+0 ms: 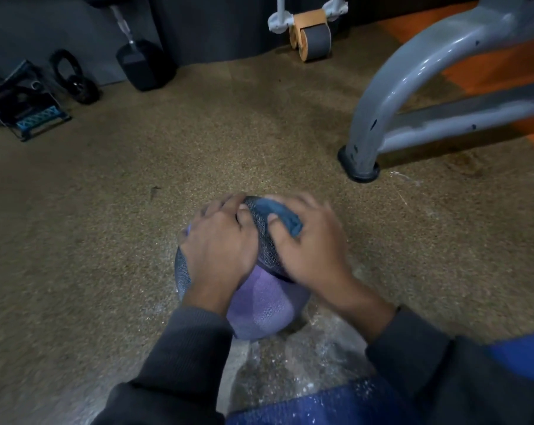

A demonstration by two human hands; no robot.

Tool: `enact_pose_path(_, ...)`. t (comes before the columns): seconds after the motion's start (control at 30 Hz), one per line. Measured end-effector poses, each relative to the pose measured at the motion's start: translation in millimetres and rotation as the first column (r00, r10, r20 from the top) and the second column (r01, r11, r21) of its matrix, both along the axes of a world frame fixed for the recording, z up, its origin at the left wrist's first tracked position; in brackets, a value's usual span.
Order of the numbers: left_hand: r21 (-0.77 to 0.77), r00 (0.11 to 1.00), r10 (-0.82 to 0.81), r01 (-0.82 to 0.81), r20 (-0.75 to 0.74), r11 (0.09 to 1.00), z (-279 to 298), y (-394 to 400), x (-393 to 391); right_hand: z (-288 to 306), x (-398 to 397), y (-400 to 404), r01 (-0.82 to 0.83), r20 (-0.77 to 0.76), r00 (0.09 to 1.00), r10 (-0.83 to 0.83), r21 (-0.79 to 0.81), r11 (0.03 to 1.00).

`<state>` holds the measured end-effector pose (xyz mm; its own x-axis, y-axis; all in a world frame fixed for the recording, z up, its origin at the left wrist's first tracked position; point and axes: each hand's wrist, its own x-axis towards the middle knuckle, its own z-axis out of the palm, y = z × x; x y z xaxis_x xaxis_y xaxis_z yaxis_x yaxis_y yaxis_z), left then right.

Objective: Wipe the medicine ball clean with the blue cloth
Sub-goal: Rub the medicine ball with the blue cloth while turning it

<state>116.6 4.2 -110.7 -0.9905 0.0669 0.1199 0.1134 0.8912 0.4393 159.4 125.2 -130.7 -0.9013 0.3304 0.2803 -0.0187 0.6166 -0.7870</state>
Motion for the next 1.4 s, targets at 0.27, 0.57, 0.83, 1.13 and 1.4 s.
enact_pose_path(0.27, 0.003, 1.0, 0.021, -0.021, -0.015, 1.0, 0.8, -5.3, 7.2, 2.5, -7.8, 11.5, -0.025, 0.143, 0.989, 0.021, 0.029, 0.999)
enact_pose_path(0.57, 0.05, 0.999, 0.004, -0.002, -0.054, 0.999, -6.3, -21.4, 8.5, 6.5, -37.2, 14.5, -0.015, 0.257, 0.966, 0.034, -0.077, 0.997)
enact_pose_path(0.83, 0.047, 0.999, 0.028, -0.027, -0.018, 0.999, -4.2, -22.4, 6.2, 2.5, 0.8, -10.6, -0.049, -0.012, 0.999, 0.049, 0.019, 0.999)
enact_pose_path(1.13, 0.037, 0.996, 0.086, -0.085, -0.017, 0.996, 1.8, -7.4, 7.9, -4.1, 18.0, -9.4, 0.031, 0.007, 0.999, -0.031, -0.023, 0.999)
enact_pose_path(1.4, 0.078, 0.994, 0.108, -0.109, 0.01, 0.991, 4.6, -6.2, 11.5, -22.0, -15.5, 18.0, 0.19, 0.181, 0.975, -0.126, -0.397, 0.898)
